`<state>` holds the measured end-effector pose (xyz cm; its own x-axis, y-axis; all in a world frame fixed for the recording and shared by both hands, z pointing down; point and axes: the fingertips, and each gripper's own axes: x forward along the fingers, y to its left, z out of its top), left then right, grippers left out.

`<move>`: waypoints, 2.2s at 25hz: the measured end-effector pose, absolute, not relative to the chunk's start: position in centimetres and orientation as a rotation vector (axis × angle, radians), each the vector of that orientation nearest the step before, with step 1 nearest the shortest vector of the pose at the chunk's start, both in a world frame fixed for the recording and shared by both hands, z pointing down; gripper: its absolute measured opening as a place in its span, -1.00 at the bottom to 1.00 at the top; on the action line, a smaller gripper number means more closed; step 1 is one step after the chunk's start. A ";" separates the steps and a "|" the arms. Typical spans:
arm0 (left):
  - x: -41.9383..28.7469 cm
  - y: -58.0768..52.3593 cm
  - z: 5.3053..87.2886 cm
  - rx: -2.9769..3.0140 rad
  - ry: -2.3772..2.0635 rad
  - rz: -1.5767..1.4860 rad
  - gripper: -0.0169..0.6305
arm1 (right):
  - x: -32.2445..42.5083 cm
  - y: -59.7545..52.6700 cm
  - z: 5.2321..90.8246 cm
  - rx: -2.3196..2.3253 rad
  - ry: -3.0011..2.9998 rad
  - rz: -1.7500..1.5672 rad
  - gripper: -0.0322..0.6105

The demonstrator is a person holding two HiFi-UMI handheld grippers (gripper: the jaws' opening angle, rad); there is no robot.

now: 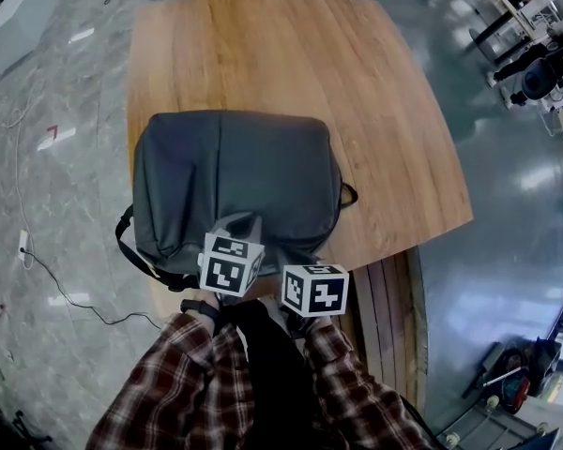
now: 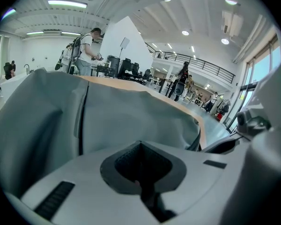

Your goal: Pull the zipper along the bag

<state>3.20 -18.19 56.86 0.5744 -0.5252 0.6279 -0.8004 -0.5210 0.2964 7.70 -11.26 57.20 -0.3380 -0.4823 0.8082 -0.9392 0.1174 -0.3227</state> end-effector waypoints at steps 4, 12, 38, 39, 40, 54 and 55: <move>3.2 -18.2 57.0 2.224 -1.046 0.628 -0.92 | 10.2 -11.1 56.9 1.386 -1.846 1.105 -0.86; 2.7 -18.3 57.3 2.245 -1.057 0.642 -0.92 | 17.2 -11.8 56.4 1.391 -1.798 0.978 -0.87; -2.5 -21.6 54.9 1.989 -1.054 0.672 -0.92 | -1.4 -11.2 57.6 0.982 -2.110 0.999 -0.87; -3.4 -20.7 55.7 1.943 -1.038 0.681 -0.92 | -2.2 -11.3 57.5 0.970 -2.116 0.987 -0.87; -4.1 -19.9 56.5 1.912 -1.028 0.693 -0.92 | -2.7 -11.3 57.4 0.960 -2.117 0.973 -0.87; -4.4 -18.8 58.8 1.970 -0.966 0.737 -0.92 | 2.1 -12.5 56.5 0.913 -2.034 0.688 -0.87; -4.3 -18.8 58.8 1.970 -0.958 0.729 -0.92 | 2.9 -13.0 56.4 0.916 -2.026 0.669 -0.87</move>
